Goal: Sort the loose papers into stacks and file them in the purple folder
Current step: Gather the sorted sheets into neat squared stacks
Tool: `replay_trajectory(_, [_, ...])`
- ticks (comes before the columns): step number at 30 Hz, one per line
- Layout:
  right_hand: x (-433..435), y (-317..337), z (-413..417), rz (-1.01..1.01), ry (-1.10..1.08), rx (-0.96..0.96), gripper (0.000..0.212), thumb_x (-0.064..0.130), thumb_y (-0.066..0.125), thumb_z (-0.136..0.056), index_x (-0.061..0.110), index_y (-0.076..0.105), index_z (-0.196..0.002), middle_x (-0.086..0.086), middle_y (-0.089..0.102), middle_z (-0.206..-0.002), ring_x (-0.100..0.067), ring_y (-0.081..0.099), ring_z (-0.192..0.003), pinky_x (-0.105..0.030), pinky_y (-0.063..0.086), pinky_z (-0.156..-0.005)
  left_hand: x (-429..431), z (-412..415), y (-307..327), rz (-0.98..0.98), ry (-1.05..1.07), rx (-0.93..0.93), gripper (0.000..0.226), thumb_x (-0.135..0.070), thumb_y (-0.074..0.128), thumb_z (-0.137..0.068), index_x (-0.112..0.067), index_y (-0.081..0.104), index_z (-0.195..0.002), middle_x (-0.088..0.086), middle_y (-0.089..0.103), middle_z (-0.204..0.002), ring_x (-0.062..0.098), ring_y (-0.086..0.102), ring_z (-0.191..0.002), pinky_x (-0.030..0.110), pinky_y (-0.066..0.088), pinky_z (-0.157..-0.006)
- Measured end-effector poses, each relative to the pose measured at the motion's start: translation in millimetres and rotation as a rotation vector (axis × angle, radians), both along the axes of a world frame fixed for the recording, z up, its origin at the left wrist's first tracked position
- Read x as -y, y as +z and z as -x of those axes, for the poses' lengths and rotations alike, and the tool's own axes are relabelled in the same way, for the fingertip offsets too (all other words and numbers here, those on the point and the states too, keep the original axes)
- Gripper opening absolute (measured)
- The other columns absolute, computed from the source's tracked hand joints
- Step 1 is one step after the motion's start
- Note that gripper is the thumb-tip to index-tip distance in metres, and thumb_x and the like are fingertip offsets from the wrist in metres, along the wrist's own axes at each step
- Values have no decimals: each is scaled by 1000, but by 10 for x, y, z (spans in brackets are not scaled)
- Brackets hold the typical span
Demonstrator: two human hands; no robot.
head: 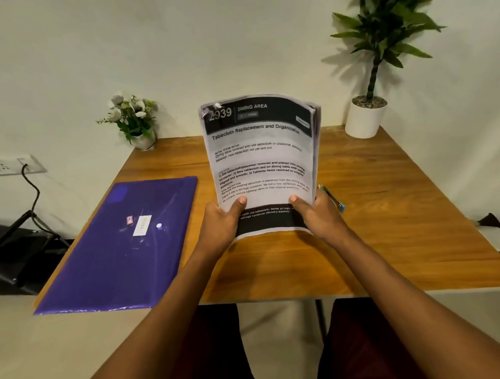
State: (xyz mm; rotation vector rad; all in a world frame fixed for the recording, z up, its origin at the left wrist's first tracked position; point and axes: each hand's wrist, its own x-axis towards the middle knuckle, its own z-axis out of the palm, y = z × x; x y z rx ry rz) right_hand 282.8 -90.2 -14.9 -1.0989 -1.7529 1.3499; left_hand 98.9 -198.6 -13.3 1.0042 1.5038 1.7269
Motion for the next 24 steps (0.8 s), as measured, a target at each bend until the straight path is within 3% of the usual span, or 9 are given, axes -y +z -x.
replay_trajectory(3, [5,-87,-35,36,-22,40,20,28,63,-100,25,58,-119,10,66,-106,-12,65,-102,-27,56,-80,-15,24,-65,7,77,40,23,-18,64,-99,-29,63,-119,-12,75,-111,8,70,-107,24,59,-85])
replay_trajectory(6, [45,-163,-69,221,-98,-259,22,14,72,-92,19,64,-113,-2,76,-107,-27,71,-108,-48,57,-95,-59,25,-105,-10,161,174,34,-18,64,-99,-25,58,-132,-7,71,-123,8,68,-113,29,57,-95])
replay_trajectory(9, [207,-186,36,472,-67,-673,46,4,71,-84,12,61,-128,-10,72,-122,-29,68,-115,-48,58,-94,-138,-113,-152,-38,96,497,34,-13,62,-99,-21,59,-132,3,71,-127,24,69,-115,46,56,-95])
replay_trajectory(12, [331,-122,238,545,-112,-795,40,0,68,-87,13,63,-125,-12,72,-123,-30,69,-113,-46,57,-93,-169,-359,-166,-65,19,668,35,-10,58,-100,-18,56,-135,10,70,-128,32,68,-114,50,56,-93])
replay_trajectory(15, [296,-10,247,458,-174,-756,35,-3,65,-92,14,63,-122,-8,74,-117,-28,71,-109,-42,60,-88,-139,-381,-139,-88,-64,678,43,-8,58,-99,-18,51,-141,12,66,-133,33,66,-119,53,55,-96])
replay_trajectory(18, [174,96,37,332,-174,-586,29,-2,66,-92,16,65,-115,-8,75,-112,-26,72,-105,-42,60,-88,-74,-53,-16,-125,-73,595,49,-4,60,-98,-13,47,-144,14,64,-136,33,64,-122,54,55,-94])
replay_trajectory(21, [27,158,-210,250,-185,-434,22,1,69,-91,19,68,-105,-5,76,-106,-23,73,-100,-43,59,-90,12,380,179,-65,70,478,36,-4,63,-96,-6,58,-132,18,70,-124,31,72,-107,48,61,-82])
replay_trajectory(24, [-63,255,-393,166,-172,-304,20,8,72,-91,25,65,-99,5,74,-99,-8,73,-89,-34,58,-82,89,683,297,82,57,185,21,-6,67,-93,-7,71,-114,17,76,-107,25,75,-88,35,60,-72])
